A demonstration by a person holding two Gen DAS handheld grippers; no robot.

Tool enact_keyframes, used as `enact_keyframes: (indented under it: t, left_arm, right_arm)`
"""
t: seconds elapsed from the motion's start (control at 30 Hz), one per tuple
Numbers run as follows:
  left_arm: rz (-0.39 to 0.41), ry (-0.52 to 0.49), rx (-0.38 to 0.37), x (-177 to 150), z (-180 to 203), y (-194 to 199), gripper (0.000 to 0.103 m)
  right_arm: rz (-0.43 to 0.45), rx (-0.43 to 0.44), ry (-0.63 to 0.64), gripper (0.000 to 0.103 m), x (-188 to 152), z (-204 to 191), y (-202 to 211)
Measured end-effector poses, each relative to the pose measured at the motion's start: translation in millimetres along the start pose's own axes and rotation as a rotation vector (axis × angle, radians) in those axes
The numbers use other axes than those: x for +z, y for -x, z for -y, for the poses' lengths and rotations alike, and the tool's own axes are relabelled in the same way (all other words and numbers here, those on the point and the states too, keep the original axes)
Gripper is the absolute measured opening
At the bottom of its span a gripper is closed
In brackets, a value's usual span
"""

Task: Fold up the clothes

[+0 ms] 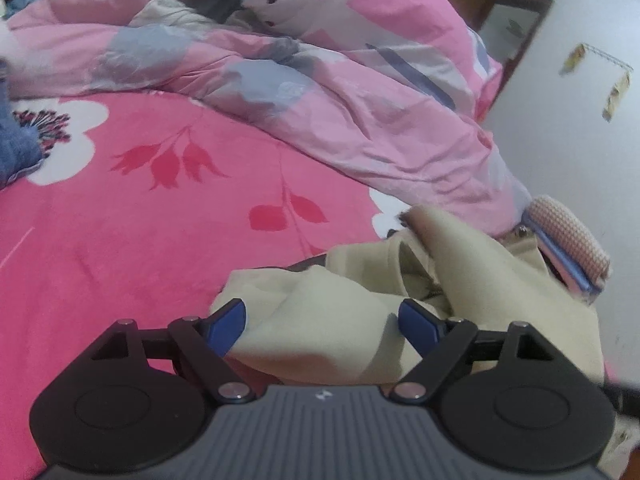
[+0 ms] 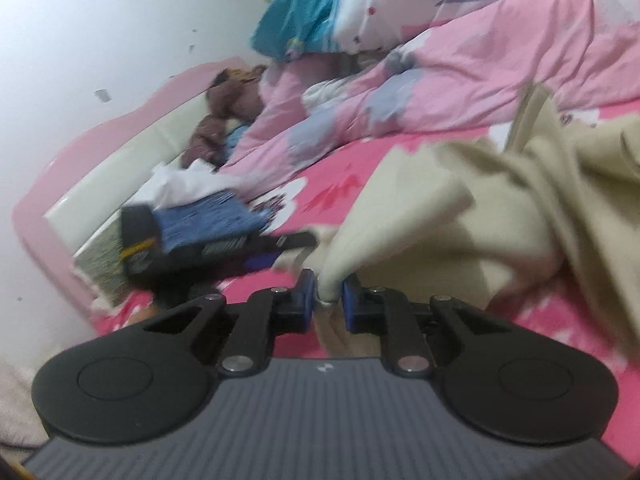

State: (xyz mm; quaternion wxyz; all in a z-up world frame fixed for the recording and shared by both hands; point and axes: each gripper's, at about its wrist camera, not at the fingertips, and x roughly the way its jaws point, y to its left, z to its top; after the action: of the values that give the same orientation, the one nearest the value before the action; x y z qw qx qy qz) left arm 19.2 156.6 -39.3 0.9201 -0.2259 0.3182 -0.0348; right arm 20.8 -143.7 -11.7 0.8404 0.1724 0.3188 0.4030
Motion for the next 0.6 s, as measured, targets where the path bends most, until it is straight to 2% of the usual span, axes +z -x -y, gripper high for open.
enact_keyframes:
  t: [0.13,0.23,0.33,0.43,0.5,0.6]
  left_arm:
    - [0.013,-0.001,-0.004,3.1,1.3,8.0,0.084]
    - [0.034,-0.014,-0.006,6.9,4.3,16.0,0.084]
    - [0.032,-0.030,-0.028,7.9,9.6,18.6,0.084]
    - [0.021,-0.051,-0.058,7.7,16.6,18.6,0.084]
    - [0.009,-0.069,-0.086,7.1,23.5,16.8,0.084]
    - [-0.009,-0.099,-0.147,6.9,37.3,8.9,0.088]
  right_arm:
    - [-0.035,0.075,0.014,0.013,-17.2,-19.2,-9.1]
    - [-0.083,0.083,0.072,0.013,-28.7,-36.7,-28.3]
    - [-0.155,0.026,0.160,0.015,-45.1,-46.4,-51.2]
    - [-0.223,-0.044,0.189,0.018,-61.9,-47.8,-63.3]
    - [-0.244,-0.066,0.190,0.026,-67.3,-48.0,-61.4]
    - [-0.218,-0.043,0.151,0.053,-63.0,-43.3,-37.6]
